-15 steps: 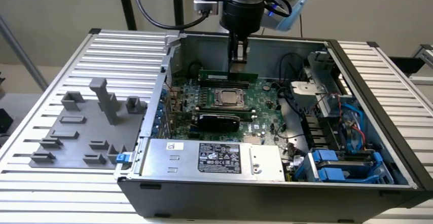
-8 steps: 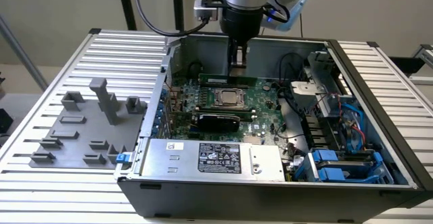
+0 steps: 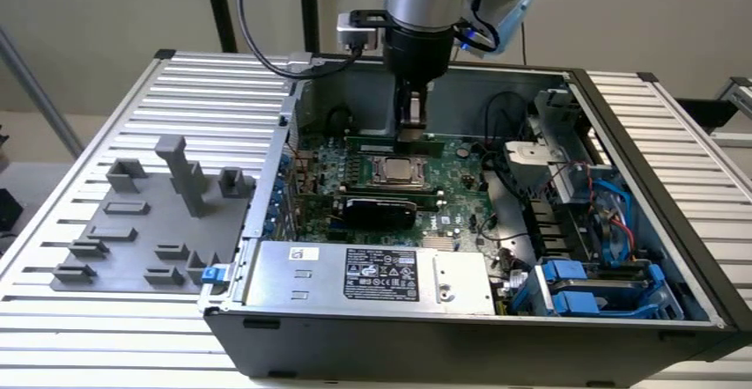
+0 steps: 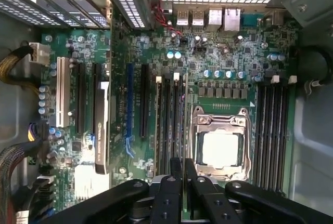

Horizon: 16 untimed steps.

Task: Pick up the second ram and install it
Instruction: 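Insert the second ram into the second slot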

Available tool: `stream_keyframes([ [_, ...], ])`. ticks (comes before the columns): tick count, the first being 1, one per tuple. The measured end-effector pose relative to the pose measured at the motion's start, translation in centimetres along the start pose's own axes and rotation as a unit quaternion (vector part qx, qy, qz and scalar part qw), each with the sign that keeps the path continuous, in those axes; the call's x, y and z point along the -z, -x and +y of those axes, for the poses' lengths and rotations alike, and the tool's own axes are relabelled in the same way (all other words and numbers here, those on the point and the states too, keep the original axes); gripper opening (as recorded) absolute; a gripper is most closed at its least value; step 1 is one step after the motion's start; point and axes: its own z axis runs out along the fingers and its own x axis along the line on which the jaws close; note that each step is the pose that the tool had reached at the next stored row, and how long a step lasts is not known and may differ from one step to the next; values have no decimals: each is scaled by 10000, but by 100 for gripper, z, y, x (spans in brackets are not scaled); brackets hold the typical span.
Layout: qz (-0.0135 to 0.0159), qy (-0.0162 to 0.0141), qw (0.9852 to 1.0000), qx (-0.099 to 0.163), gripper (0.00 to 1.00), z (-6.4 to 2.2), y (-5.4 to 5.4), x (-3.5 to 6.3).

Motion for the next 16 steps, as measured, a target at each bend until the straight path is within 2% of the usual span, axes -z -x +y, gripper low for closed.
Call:
stream_keyframes([
  [9,-11,-4,10000,1,0,-3,-3,-164],
  [12,-24,-4,10000,1,0,-6,-7,-218],
  [16,-58,-4,10000,-3,0,-13,-18,-291],
])
